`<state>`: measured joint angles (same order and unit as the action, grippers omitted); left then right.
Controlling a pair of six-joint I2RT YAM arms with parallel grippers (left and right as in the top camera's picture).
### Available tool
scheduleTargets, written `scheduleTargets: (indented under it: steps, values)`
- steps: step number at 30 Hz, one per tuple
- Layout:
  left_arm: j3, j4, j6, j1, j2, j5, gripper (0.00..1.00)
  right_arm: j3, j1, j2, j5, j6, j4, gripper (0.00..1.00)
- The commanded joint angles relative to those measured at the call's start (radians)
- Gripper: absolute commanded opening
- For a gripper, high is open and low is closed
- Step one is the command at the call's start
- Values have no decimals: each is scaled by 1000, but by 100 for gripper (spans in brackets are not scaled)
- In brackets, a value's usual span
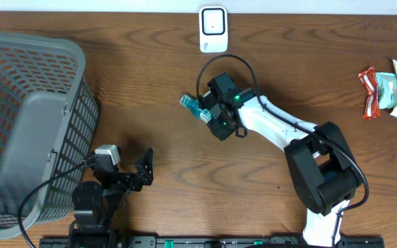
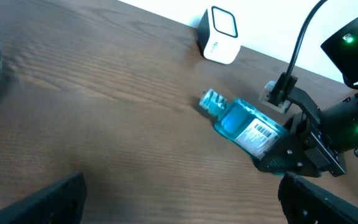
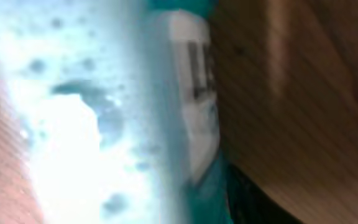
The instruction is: Scan the item barcode
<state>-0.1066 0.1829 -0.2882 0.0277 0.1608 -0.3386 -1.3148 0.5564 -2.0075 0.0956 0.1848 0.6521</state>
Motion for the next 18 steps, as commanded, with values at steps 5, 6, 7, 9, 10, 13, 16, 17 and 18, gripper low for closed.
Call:
scheduleTargets:
  steps: [5, 6, 7, 9, 10, 13, 16, 17, 18]
  values:
    - [-4, 0, -2, -5, -4, -9, 98, 16, -5, 25, 15, 7, 6, 11]
    - [-4, 0, -2, -5, -4, -9, 98, 16, -5, 25, 29, 7, 11, 9]
    - [-4, 0, -2, -5, -4, -9, 98, 16, -6, 25, 49, 7, 14, 7]
    - [-4, 0, -2, -5, -4, -9, 98, 15, -6, 26, 80, 7, 17, 3]
    - [-4, 0, -2, -5, -4, -9, 98, 12, -6, 26, 80, 7, 18, 1]
    - [-4, 0, -2, -5, -4, -9, 98, -11, -7, 39, 81, 7, 54, 1]
    - [-4, 0, -2, -5, -4, -9, 98, -53, -7, 71, 108, 8, 114, 1]
    - [-4, 0, -2, -5, -4, -9, 98, -70, -7, 85, 126, 8, 138, 1]
    - [-4, 0, -2, -5, -4, -9, 98, -87, -7, 102, 153, 8, 162, 1]
